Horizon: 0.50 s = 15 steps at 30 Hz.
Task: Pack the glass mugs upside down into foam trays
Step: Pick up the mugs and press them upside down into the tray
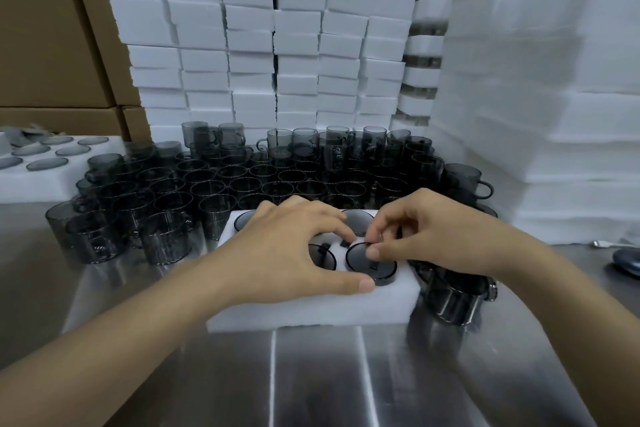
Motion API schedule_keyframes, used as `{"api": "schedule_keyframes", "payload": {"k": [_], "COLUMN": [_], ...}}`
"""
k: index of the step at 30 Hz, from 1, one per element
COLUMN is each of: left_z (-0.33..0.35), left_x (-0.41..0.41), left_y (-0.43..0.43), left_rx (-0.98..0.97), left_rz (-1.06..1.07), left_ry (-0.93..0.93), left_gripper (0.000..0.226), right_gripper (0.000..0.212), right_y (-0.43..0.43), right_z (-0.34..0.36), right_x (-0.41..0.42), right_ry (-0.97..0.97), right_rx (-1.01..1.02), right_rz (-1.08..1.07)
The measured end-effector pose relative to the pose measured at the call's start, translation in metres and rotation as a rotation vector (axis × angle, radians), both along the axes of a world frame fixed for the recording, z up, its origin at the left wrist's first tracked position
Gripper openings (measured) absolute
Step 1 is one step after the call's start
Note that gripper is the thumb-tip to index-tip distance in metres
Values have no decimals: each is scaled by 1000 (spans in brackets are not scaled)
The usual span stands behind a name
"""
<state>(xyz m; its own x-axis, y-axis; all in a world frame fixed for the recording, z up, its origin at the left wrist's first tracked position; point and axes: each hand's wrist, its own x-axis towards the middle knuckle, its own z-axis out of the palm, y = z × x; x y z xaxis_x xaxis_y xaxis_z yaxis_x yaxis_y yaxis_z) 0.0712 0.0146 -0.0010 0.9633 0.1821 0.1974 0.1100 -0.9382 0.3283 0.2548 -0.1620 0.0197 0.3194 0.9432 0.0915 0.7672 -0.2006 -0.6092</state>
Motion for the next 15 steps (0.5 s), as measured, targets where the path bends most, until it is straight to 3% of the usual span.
{"api": "schedule_keyframes", "payload": {"k": [9,15], "left_z": [0,2], "left_x": [3,4], "left_y": [-5,-7], "left_rx": [52,71], "left_rz": [51,68], "left_ry": [15,35], "left_gripper": [81,84], "right_gripper": [11,12], "right_y": [6,6], "right_z": [-4,-3], "right_x": [-24,-29], "right_ry": [-369,-484], "right_rx": [16,-3], "right_rz": [-103,-105]}}
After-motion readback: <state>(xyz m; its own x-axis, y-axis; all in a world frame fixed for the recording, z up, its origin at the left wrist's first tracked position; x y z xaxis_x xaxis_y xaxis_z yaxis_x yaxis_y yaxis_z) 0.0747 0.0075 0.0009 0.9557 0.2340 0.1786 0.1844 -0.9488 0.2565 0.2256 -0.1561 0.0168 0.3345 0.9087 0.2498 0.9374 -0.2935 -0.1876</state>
